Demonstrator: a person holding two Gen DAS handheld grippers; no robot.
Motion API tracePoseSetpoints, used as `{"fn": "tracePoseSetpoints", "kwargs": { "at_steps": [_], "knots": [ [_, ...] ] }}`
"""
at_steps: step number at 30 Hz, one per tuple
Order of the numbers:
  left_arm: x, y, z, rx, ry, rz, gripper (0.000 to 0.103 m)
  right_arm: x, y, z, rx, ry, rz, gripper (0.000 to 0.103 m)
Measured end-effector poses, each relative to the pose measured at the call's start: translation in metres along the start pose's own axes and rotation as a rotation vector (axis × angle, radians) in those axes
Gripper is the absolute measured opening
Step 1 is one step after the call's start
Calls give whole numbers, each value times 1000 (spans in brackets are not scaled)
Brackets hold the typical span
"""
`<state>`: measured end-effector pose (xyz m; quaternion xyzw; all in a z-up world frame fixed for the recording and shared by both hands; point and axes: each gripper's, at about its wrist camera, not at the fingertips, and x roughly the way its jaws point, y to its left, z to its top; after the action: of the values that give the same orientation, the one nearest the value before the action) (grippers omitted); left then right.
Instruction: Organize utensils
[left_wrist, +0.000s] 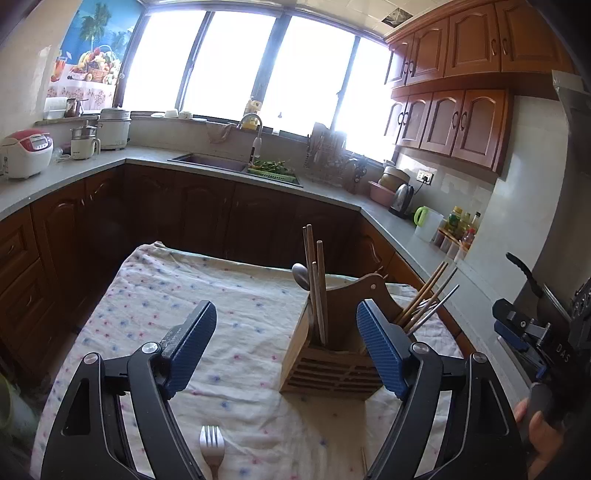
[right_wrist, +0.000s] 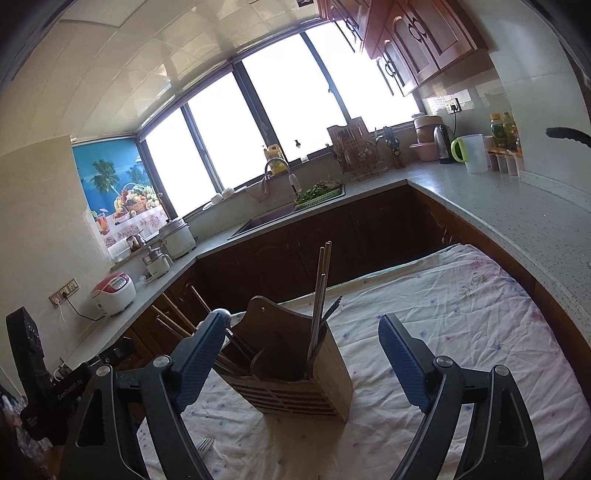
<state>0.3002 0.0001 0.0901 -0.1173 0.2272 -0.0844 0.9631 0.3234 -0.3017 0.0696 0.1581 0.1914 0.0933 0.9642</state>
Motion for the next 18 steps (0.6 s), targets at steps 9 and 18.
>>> {"fn": "tracePoseSetpoints", "kwargs": {
  "at_steps": [9,18],
  "knots": [
    [-31,9,-27,-34,24,20,94,-29,4,-29,10,14,7,93],
    [-69,6,-77,0,56,30,101,-67,7,-80,0,41,5,101]
  ]
}}
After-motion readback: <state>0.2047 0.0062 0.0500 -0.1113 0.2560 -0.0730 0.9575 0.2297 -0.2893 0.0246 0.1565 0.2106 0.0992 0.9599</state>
